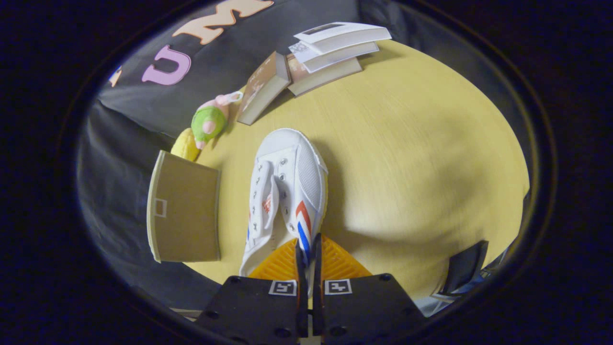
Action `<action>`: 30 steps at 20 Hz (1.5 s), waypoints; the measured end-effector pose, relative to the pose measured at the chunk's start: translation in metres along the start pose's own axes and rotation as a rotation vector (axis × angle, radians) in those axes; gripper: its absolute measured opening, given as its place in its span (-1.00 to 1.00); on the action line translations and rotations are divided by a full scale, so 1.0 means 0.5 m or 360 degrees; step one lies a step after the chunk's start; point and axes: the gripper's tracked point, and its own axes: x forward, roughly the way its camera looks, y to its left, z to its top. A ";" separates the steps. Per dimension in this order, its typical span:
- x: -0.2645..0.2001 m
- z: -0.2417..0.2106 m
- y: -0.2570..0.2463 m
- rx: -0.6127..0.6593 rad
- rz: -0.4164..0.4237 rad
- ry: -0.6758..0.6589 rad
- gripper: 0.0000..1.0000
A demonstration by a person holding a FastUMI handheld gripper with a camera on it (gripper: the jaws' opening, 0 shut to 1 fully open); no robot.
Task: Open the storage box then place both shoes into the box .Put the left shoe in first, then the right shoe, with the right side of both shoes facing outward in a uniform manner.
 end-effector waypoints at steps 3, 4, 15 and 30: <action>-0.021 0.013 0.063 0.0041 0.0078 -0.0045 -0.85; -0.028 0.015 0.084 0.0034 0.0097 -0.0044 -0.85; -0.058 0.012 0.331 -0.0031 0.0211 -0.0105 -0.85; -0.006 -0.046 0.621 -0.0010 0.0386 -0.0119 -0.86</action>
